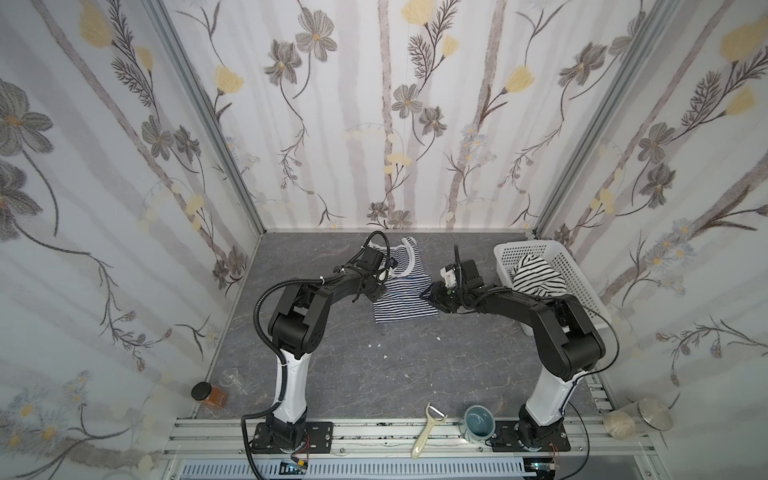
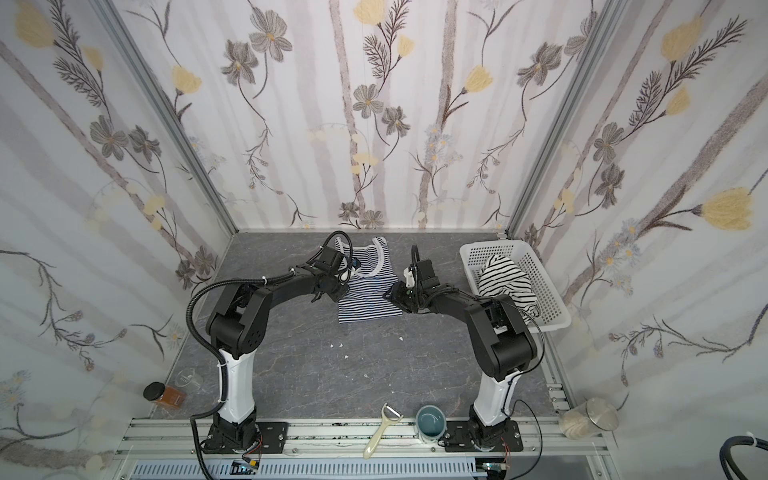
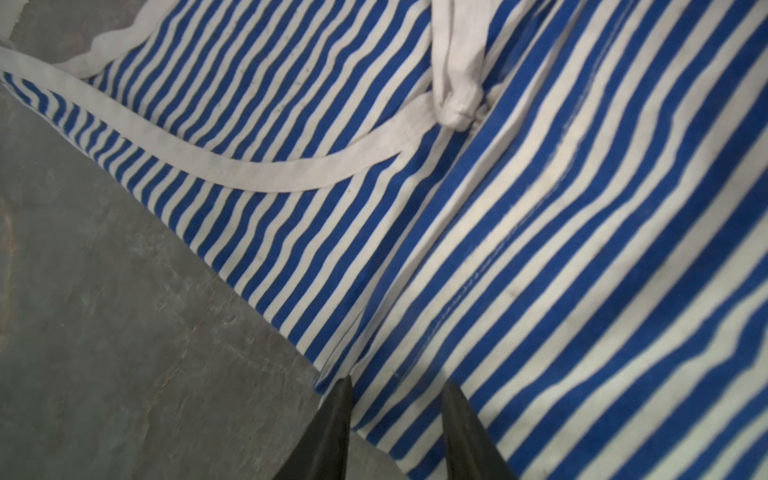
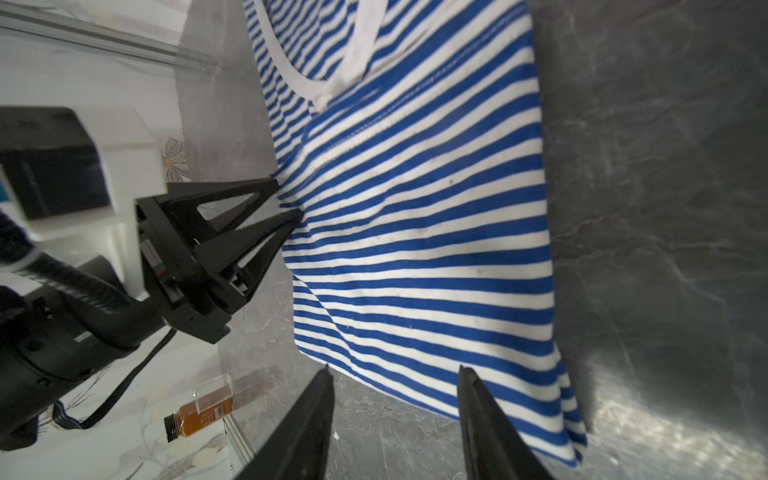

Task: Fold and stack the tank tops
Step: 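Fold the hem toward the neckline with both grippers and lay it down, then open both grippers, move to the folded tank top's near edge, grasp it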

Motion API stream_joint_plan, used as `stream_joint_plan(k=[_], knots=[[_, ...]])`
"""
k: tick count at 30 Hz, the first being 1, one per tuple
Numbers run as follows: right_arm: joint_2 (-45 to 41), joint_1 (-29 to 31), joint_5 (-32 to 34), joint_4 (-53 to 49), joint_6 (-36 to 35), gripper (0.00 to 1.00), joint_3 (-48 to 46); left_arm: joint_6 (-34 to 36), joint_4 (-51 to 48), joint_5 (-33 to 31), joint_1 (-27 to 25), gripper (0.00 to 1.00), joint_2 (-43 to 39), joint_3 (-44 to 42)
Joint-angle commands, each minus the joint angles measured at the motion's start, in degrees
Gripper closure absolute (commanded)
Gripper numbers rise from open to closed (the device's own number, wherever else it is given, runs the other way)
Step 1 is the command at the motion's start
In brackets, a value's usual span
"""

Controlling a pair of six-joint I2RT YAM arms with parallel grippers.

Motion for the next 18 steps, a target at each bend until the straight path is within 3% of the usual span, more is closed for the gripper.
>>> stream_joint_plan(k=[1,9,14,18], knots=[[-4.11,0.11,3.85,-1.82,-2.19,0.41,-2.59,-0.54,0.88,1.91,-0.02,0.58,-5.04,-3.35],[-9.33,0.0,3.62,4.04,1.17,0.34,-12.75,-2.06,1.97,2.66,-2.0,0.51,-15.37,-12.67],[-7.26,-0.26,0.67,11.19,4.04,0.34,-14.69,-3.03,6.02,2.42,-3.82,0.42,-21.35,-19.19],[-4.32,-0.88,-0.36,14.54,5.55,0.36,-14.69,-3.63,7.39,2.01,-4.84,0.4,-23.89,-22.29]])
